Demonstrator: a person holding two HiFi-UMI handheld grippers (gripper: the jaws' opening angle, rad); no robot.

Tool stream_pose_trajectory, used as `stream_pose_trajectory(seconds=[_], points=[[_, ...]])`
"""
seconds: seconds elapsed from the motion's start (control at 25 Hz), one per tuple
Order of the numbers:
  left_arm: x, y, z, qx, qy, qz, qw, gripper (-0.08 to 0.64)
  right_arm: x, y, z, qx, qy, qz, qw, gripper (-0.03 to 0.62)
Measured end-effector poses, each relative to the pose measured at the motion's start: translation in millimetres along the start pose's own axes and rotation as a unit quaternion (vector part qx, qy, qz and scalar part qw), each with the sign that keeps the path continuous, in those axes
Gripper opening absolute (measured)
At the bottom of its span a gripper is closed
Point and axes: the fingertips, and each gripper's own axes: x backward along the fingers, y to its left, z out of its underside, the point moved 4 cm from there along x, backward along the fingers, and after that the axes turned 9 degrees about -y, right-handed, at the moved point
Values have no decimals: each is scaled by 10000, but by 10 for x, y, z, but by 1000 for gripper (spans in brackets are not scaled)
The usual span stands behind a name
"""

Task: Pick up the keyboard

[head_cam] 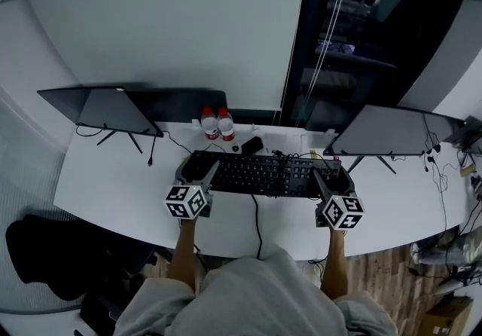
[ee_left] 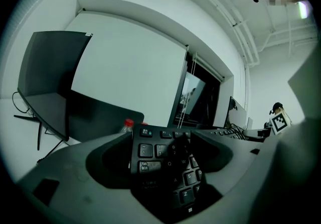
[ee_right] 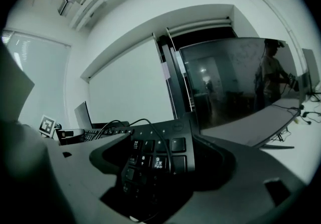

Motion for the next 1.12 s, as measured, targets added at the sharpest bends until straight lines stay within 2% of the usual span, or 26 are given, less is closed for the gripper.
stream_pose_trajectory(seconds=[0.44,0.88,1.12], points=[[-107,-72,-450,-182,-527,110,9984,337,-113,56,-417,156,-473,-161,9986,365],[-204,-120,-571,-262,-692,205,9970,337,-134,21,-527,216,-666,-157,9974,365],[-224,-131,-520,-222,-672,208,9973,337,-126,-11,-518,242,-641,-133,9976,365]])
